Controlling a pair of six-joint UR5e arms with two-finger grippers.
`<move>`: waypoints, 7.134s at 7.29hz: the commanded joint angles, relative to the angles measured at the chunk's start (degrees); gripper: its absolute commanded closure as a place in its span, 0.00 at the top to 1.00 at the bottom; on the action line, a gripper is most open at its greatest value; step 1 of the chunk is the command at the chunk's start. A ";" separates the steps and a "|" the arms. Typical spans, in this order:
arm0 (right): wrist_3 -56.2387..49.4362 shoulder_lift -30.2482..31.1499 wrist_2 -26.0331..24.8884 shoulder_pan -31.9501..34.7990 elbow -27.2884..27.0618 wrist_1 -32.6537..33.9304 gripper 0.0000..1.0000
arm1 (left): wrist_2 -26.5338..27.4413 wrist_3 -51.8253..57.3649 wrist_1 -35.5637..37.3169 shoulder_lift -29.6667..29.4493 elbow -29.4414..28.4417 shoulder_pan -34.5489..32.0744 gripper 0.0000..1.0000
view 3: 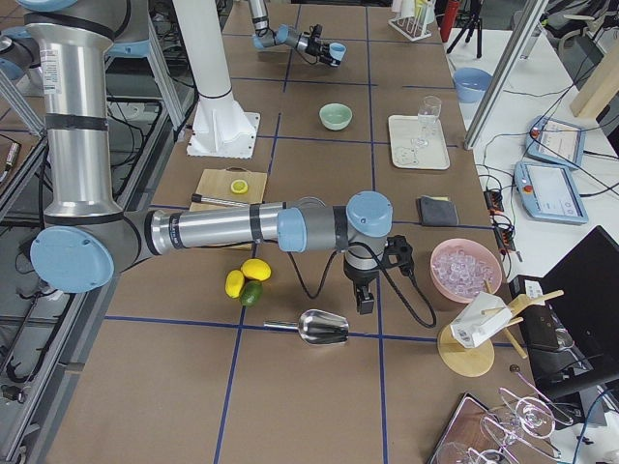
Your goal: Pour ice into bowl
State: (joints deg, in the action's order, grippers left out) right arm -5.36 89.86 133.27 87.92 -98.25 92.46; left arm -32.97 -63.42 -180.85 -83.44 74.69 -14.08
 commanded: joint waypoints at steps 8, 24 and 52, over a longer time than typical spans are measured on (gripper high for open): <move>-0.26 4.25 -0.46 1.99 0.51 0.26 1.00 | -13.44 42.95 -0.65 -7.76 14.16 -6.22 0.00; 0.70 7.08 -0.11 3.31 0.95 0.18 1.00 | 1.68 108.28 17.54 -28.79 11.01 1.86 0.00; 0.00 6.91 -0.20 3.66 1.22 0.00 1.00 | -39.56 22.14 1.34 -0.25 15.34 -27.14 0.00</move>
State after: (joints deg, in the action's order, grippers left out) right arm -5.33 96.80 133.07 91.58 -96.98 92.46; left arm -74.17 -34.85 -173.92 -86.56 92.56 -41.25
